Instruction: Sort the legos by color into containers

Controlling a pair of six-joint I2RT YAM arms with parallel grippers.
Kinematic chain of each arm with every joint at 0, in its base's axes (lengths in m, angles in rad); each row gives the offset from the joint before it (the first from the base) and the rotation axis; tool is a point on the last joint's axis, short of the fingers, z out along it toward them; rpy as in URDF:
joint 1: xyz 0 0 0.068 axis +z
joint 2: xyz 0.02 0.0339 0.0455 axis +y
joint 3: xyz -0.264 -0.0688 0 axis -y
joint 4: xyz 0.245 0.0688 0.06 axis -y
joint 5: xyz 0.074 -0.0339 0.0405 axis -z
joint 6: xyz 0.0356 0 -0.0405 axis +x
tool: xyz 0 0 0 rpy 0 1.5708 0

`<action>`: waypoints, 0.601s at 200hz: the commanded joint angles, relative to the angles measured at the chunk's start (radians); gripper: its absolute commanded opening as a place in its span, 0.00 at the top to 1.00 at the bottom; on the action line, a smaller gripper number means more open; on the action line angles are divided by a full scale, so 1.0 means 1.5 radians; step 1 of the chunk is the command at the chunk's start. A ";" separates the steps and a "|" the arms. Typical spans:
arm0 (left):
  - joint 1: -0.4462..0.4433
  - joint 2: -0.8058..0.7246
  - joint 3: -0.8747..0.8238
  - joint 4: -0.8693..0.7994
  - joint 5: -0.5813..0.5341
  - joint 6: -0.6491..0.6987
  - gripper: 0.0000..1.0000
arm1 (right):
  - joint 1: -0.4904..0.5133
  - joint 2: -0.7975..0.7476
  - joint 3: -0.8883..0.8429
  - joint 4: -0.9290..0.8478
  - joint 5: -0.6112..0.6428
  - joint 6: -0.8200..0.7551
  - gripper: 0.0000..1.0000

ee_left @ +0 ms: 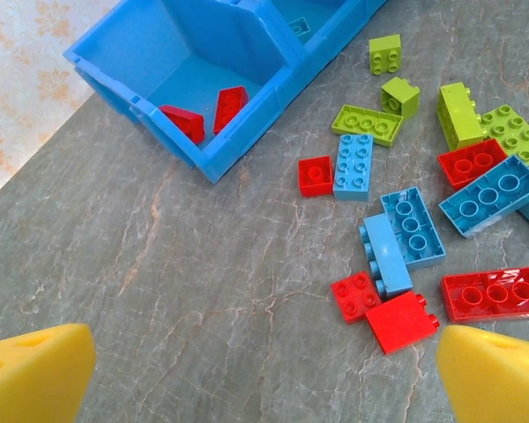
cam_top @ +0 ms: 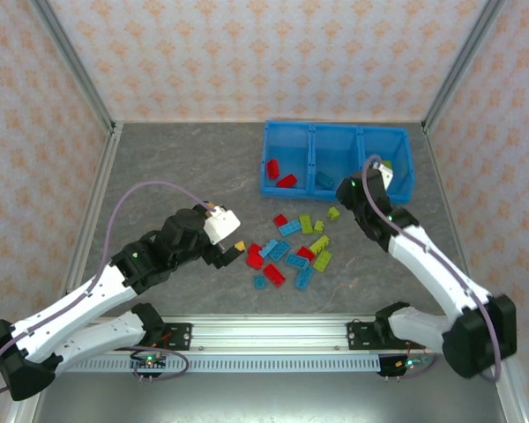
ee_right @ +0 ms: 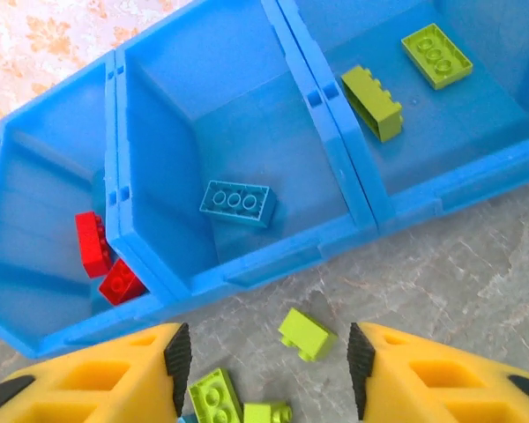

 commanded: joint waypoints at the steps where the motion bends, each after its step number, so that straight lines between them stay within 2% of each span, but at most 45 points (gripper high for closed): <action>1: 0.009 0.001 0.005 0.000 -0.001 0.003 0.00 | -0.011 0.142 0.057 -0.093 -0.082 -0.083 0.43; 27: 0.009 -0.005 0.002 -0.004 -0.011 0.001 0.00 | -0.016 0.258 0.111 -0.115 -0.111 -0.155 0.41; 59: 0.009 -0.001 0.002 -0.006 -0.017 0.006 0.00 | -0.017 0.338 0.147 -0.132 -0.067 -0.197 0.33; 76: 0.009 0.003 0.003 -0.009 -0.022 0.008 0.00 | -0.018 0.368 0.157 -0.131 -0.060 -0.208 0.32; 120: 0.009 0.013 0.006 -0.012 -0.027 0.008 0.00 | -0.021 0.424 0.176 -0.116 -0.088 -0.213 0.53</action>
